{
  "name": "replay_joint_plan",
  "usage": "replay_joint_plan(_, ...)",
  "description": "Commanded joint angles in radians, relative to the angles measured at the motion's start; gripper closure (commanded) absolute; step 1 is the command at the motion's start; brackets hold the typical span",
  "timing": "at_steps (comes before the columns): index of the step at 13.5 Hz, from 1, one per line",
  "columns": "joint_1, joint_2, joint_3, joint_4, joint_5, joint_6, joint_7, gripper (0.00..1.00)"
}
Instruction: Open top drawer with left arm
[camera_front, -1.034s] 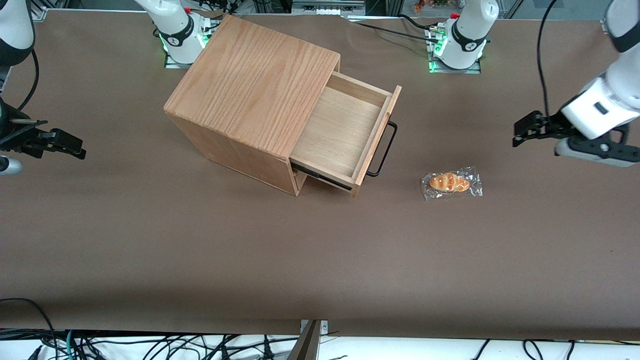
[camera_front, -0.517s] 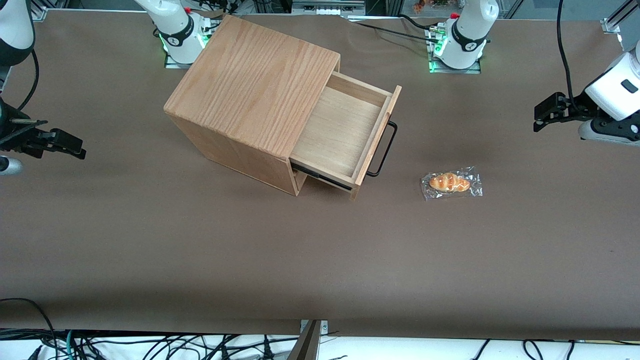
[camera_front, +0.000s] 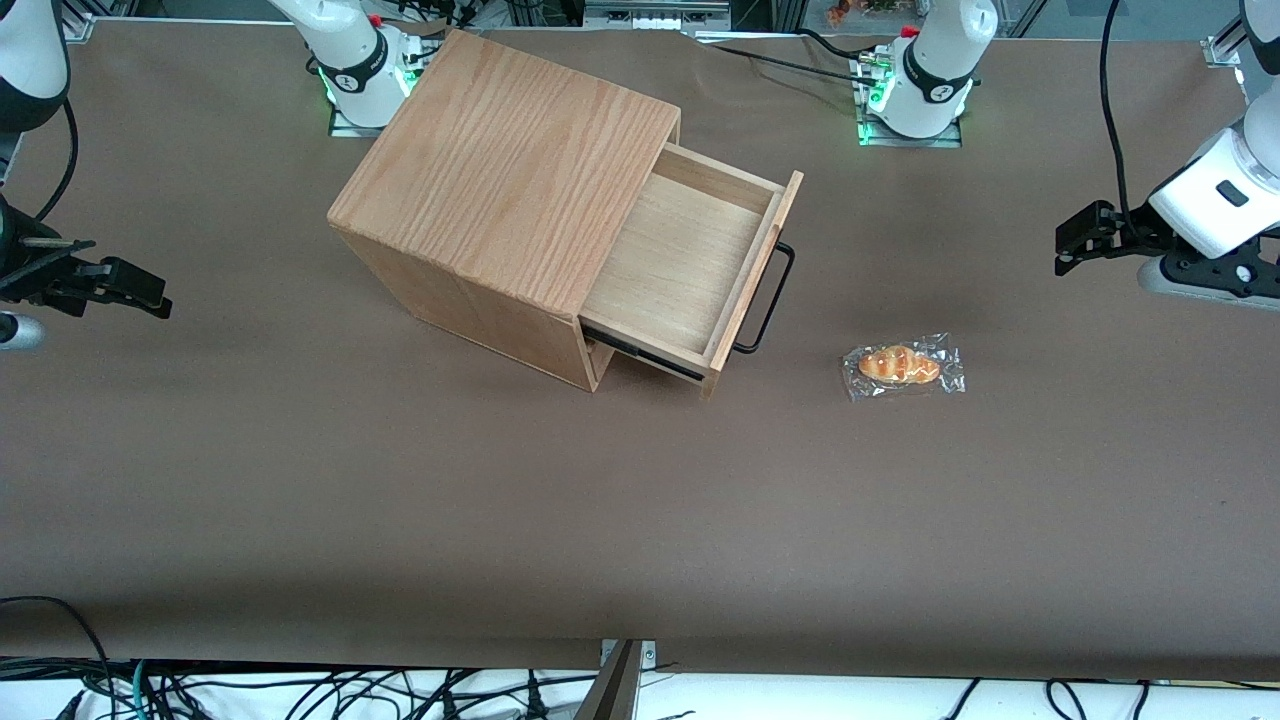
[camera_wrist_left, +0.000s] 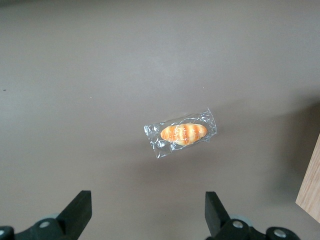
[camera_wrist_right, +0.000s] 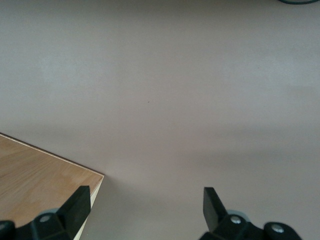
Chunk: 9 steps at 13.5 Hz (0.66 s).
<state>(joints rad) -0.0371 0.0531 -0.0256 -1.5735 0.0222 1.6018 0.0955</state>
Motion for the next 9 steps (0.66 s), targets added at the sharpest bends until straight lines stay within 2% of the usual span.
replay_joint_plan(1,-0.006,-0.048,0.007,-0.049,-0.014,0.02,-0.023,0.0)
replay_joint_plan(9,0.016,-0.053,0.001,-0.063,-0.05,0.012,-0.088,0.0)
